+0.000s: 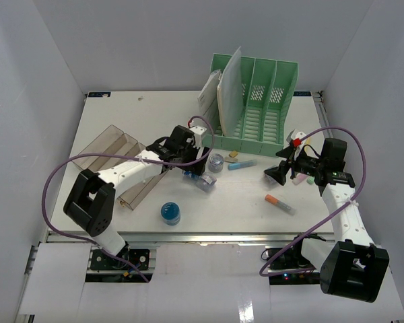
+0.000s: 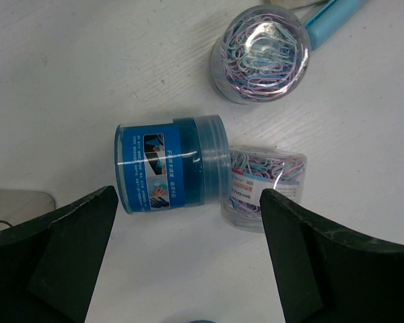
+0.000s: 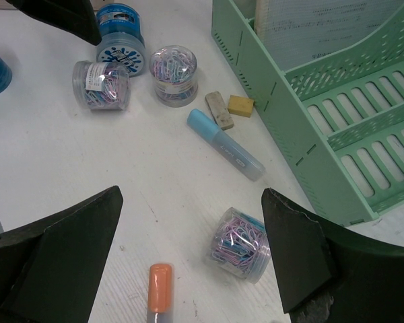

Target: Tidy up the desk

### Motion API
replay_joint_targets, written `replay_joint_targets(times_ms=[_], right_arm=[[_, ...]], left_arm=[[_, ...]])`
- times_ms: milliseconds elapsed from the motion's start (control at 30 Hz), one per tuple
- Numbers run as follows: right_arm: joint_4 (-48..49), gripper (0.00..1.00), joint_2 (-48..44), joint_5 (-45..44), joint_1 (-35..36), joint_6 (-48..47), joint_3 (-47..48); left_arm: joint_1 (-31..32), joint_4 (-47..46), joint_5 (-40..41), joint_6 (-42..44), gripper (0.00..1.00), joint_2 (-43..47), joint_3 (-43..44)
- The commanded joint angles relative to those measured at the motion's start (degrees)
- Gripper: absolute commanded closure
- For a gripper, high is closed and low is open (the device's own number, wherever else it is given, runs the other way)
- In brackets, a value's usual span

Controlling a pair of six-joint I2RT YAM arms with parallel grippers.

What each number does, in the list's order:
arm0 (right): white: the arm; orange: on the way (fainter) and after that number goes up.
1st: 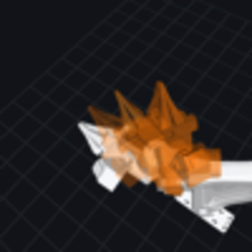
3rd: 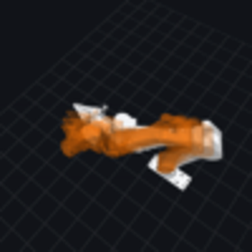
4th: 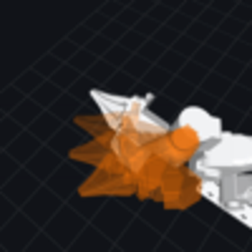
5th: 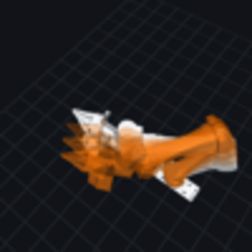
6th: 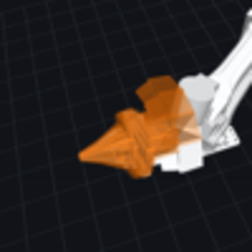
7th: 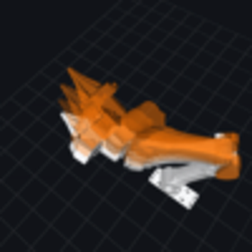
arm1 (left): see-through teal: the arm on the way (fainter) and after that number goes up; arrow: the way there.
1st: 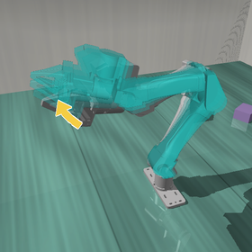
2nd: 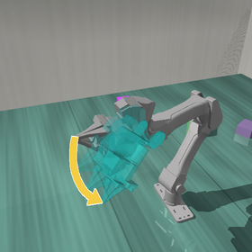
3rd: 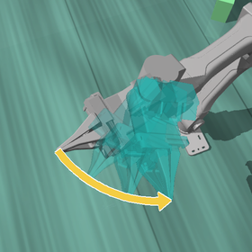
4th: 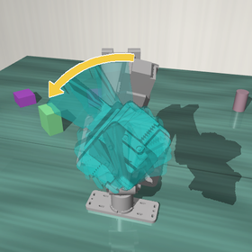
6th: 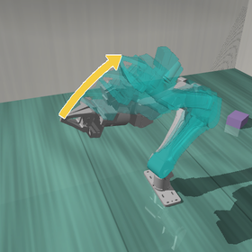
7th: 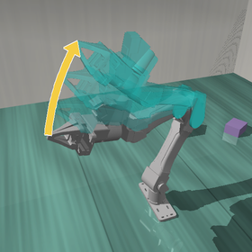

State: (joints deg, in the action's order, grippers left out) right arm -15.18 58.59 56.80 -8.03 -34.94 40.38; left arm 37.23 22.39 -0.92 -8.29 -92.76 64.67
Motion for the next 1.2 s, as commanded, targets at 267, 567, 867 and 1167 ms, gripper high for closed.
replay_joint_targets(times_ms=[267,567,867,1167], right_arm=[[1.24,0.1,-0.05,0.95,-0.29,-0.39,-0.21],[1.29,0.1,0.12,0.69,-0.41,-0.39,-0.3],[1.21,0.1,-0.46,1.01,-0.49,-0.32,-0.05],[1.03,0.1,-1.86,1.67,-0.49,-0.25,-0.04]], left_arm=[[-0.32,2.21,2.45,1.93,0.02,-4.08,3.74],[-0.32,1.95,3.82,-0.41,0.16,-5.51,3.19],[-0.32,1.18,5.26,-2.96,0.46,-5.35,3.21],[-0.49,-0.06,7.57,-4.41,0.83,4.95,-0.14]])
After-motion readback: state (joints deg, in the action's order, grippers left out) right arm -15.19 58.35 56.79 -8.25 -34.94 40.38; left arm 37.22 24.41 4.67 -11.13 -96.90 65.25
